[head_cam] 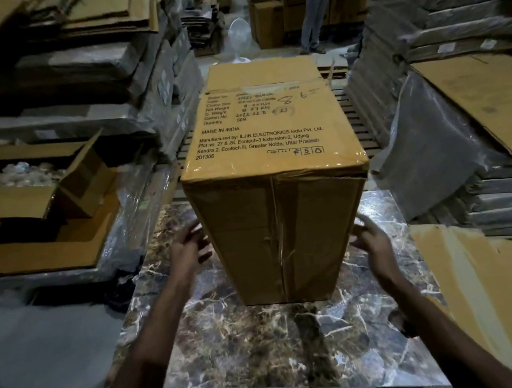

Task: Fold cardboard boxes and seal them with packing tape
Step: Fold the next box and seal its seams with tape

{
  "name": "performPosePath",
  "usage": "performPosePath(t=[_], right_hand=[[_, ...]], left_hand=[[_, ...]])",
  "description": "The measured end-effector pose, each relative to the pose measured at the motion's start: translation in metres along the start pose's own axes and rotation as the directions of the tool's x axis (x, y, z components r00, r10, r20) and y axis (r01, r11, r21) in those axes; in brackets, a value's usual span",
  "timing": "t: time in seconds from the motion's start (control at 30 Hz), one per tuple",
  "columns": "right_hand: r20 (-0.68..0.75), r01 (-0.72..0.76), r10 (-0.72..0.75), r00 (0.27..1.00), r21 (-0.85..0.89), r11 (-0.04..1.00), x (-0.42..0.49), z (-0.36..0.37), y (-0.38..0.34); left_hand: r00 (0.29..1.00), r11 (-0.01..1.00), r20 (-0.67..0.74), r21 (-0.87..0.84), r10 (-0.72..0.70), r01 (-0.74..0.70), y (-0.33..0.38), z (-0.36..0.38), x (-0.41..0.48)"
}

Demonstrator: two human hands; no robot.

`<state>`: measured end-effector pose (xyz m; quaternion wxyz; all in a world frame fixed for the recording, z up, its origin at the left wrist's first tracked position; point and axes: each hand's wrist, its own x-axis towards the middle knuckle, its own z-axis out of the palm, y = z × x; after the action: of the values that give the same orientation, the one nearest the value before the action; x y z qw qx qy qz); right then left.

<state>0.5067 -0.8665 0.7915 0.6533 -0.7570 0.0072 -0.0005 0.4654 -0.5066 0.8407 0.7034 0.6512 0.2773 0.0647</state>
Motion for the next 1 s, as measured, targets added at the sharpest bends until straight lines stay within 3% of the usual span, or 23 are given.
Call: performPosePath(t=[0.1, 0.2, 0.3, 0.37, 0.53, 0.67, 0.83, 1.0], right_hand=[[-0.034, -0.059, 0.063, 0.997, 0.106, 0.993, 0.026, -0.004, -0.070], [0.162, -0.126, 0.106, 0.981, 0.123, 0.984, 0.058, -0.009, -0.142], [0.355, -0.145, 0.084, 0.931, 0.151, 0.978, 0.087, -0.009, -0.192], [0.422, -0.168, 0.128, 0.898, 0.059, 0.984, 0.100, -0.003, -0.213], [0.508, -0.179, 0.243, 0.827, -0.171, 0.969, 0.103, 0.003, -0.227], [0.550, -0.122, 0.188, 0.814, -0.156, 0.980, 0.091, -0.001, -0.224], [0.536, 0.125, -0.006, 0.844, -0.186, 0.974, 0.079, -0.001, -0.228], [0.511, 0.283, -0.143, 0.848, -0.208, 0.936, 0.059, -0.002, -0.208]], left_hand=[[0.998, 0.997, 0.067, -0.081, 0.005, 0.000, 0.051, 0.001, -0.006], [0.985, 0.994, 0.155, -0.095, 0.075, -0.060, 0.110, 0.009, -0.012], [0.956, 0.989, 0.291, -0.150, 0.031, 0.014, 0.160, 0.020, -0.012], [0.940, 0.986, 0.341, -0.163, 0.029, 0.029, 0.181, 0.030, -0.012], [0.874, 0.998, 0.483, -0.009, -0.051, 0.063, 0.193, 0.049, -0.014], [0.843, 0.999, 0.537, 0.003, -0.033, 0.037, 0.183, 0.037, -0.010], [0.761, 0.997, 0.648, 0.036, 0.023, -0.061, 0.171, 0.017, -0.009], [0.805, 0.952, 0.559, 0.085, 0.199, -0.294, 0.135, 0.006, -0.010]])
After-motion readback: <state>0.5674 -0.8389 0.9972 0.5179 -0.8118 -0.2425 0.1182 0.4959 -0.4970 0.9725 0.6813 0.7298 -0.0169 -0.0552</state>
